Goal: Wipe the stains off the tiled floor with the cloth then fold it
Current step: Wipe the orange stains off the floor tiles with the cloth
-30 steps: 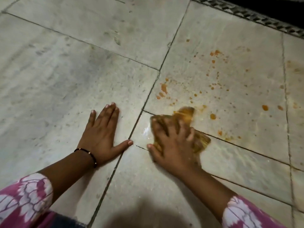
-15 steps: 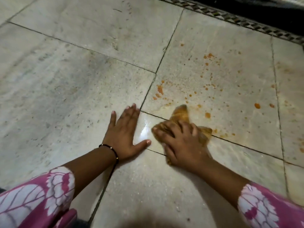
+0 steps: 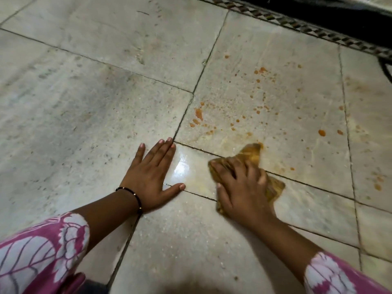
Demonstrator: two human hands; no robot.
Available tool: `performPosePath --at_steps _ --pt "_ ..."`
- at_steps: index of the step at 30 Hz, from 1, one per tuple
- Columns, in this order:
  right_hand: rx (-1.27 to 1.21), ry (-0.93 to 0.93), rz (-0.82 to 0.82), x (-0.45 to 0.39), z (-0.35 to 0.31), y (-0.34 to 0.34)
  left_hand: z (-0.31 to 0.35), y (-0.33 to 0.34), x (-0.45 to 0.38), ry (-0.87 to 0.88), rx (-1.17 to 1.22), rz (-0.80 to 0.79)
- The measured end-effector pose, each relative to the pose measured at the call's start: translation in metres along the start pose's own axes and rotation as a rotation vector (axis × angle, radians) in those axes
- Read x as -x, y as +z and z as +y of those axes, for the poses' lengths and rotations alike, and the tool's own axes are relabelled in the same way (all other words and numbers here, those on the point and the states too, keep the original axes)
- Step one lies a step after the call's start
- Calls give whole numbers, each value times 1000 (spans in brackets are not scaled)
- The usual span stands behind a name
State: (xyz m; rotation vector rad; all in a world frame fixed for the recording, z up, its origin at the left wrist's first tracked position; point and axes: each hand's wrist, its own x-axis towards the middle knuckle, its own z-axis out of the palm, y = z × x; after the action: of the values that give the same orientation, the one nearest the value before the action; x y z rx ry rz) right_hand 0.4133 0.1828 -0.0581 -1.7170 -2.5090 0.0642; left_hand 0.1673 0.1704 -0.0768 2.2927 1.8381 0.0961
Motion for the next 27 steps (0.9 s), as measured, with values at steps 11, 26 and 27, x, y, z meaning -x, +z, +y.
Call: performPosePath --at_steps 11,26,27 --pt "92 456 60 23 54 -5 36 -1 4 139 139 35" --pt "15 16 -69 46 102 -17 51 12 -17 343 17 -47" --pt "18 73 -51 40 112 -17 51 12 -17 341 16 -50"
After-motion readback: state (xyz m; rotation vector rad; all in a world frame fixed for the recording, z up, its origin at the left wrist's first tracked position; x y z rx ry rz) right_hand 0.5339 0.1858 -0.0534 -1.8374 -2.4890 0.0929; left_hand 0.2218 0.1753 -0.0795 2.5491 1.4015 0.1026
